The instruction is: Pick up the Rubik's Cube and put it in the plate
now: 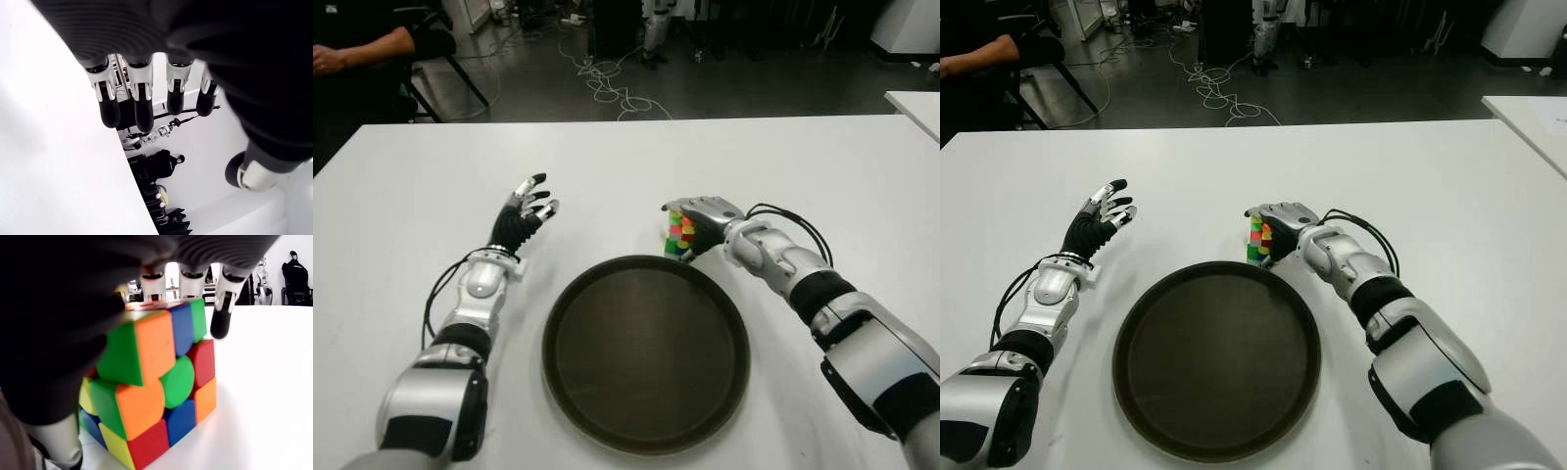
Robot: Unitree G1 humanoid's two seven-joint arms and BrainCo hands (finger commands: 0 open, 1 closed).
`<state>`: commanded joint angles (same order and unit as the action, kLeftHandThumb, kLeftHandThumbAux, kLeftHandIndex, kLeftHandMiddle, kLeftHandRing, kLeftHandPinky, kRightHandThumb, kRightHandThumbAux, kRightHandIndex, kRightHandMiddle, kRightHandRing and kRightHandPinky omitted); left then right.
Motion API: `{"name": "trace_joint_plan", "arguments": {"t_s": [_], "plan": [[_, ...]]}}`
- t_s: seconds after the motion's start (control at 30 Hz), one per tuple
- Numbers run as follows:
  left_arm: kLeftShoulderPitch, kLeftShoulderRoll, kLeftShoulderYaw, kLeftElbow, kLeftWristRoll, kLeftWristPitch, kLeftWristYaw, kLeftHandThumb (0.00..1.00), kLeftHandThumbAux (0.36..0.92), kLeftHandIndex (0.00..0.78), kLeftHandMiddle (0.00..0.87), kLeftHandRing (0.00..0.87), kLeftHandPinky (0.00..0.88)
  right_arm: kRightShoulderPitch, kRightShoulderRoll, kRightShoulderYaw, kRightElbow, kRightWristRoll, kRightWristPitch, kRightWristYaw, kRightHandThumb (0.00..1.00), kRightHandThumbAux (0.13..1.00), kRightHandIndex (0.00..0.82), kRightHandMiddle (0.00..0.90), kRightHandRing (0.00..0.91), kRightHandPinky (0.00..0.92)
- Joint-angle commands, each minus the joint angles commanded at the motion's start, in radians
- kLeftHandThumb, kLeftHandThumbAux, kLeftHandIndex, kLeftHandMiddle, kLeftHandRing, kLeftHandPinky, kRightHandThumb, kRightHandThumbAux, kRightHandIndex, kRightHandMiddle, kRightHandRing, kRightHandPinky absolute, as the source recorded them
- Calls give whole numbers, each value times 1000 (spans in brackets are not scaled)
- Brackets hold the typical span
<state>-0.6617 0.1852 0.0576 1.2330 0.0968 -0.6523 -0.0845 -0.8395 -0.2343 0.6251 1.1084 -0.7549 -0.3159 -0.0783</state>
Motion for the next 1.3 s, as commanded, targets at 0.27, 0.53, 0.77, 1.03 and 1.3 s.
{"name": "trace_joint_plan", "arguments": {"t_s": [0.27,0.53,0.77,1.03,1.3], "plan": [[1,-3,3,-2,-3,5,5,148,594,53,95,119,160,-6,2,5,24,-6,-4,-34,218,688,174,302,350,399],[1,-4,3,-1,-3,4,4,148,597,52,91,121,167,-9,0,7,34,-7,-13,-43,505,701,313,399,442,456],[1,-3,1,-2,-3,3,2,149,592,52,90,117,158,-14,-2,7,40,-4,-22,-31,795,694,374,485,483,482],[3,-4,5,-1,-7,-3,-2,145,581,46,84,114,161,-9,0,-9,39,9,-23,-37,913,678,343,493,509,503],[3,-5,9,-2,-15,-6,-16,145,579,50,92,115,152,-5,8,-21,39,22,-8,-39,932,676,355,471,500,492]]}}
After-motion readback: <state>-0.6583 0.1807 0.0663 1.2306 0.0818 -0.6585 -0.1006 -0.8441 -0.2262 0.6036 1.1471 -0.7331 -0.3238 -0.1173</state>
